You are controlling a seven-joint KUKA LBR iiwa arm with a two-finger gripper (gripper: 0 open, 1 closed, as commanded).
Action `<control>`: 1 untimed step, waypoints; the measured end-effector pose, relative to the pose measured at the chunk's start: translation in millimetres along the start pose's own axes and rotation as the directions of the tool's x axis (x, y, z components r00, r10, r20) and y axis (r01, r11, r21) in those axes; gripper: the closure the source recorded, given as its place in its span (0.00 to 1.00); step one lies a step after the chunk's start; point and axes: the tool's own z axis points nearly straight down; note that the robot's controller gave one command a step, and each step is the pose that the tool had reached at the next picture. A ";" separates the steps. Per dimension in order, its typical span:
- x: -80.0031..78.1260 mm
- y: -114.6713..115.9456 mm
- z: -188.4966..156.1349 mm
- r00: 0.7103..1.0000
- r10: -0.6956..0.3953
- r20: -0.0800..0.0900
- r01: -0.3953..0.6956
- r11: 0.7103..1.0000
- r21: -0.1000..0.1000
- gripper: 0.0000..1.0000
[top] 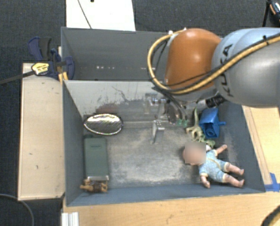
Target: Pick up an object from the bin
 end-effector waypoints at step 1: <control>-1.5 -0.5 -4.9 1.000 0.002 0.008 -0.002 1.000 -0.001 0.00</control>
Offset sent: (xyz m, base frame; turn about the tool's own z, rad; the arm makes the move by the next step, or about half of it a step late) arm -0.0173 -0.0498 -0.0793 -0.1520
